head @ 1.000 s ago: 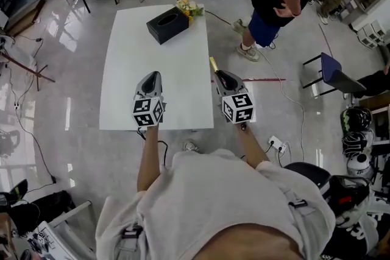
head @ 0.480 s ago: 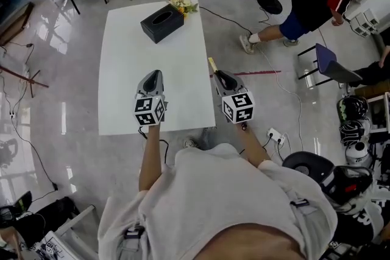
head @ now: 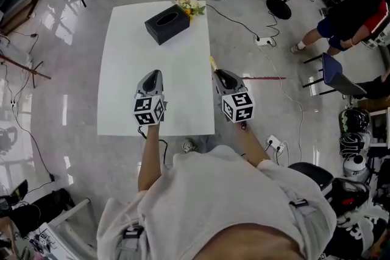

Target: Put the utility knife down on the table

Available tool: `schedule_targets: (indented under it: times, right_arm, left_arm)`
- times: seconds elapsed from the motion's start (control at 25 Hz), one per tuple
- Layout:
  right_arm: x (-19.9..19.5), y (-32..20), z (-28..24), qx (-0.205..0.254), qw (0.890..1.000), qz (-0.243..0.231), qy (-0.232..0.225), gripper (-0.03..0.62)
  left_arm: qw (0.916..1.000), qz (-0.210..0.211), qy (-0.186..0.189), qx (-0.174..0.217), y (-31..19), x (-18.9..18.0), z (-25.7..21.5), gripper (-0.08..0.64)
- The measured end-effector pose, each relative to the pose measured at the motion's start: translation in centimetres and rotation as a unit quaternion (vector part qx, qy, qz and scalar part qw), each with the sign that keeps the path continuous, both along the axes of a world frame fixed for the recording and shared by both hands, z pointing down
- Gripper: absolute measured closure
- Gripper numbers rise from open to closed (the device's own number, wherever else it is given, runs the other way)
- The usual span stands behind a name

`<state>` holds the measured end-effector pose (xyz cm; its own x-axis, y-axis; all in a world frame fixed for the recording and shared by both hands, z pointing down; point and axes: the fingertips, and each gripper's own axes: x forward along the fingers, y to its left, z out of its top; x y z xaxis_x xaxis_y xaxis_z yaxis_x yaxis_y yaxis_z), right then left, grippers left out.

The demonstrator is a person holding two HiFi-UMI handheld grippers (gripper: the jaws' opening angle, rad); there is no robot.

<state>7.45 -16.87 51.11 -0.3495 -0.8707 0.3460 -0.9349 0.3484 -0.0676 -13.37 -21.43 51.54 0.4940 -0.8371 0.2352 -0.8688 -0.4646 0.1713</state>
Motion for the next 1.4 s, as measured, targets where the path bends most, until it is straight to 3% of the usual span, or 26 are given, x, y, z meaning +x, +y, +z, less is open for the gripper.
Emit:
schedule_targets:
  times: [0.52,0.96,1.4]
  right_arm:
    - [-0.9,-7.0,2.0,-0.028,0.997,-0.068,-0.029,0.509]
    - [-1.3,-10.7,4.5,-0.063,0.989,-0.120,-0.052,0.509]
    - [-1.4,-10.4,7.5,-0.101,0.987,-0.116,-0.042,0.509]
  left_arm:
    - [0.9973,-0.058,-0.033,-0.030,-3.4,-0.5,0.8,0.534]
    - [0.9900,-0.107,-0.057,-0.072,-3.8,-0.1,2.8,0.534]
    - [0.9894,-0.091,-0.050,-0.101,-3.7,0.6,5.3,0.534]
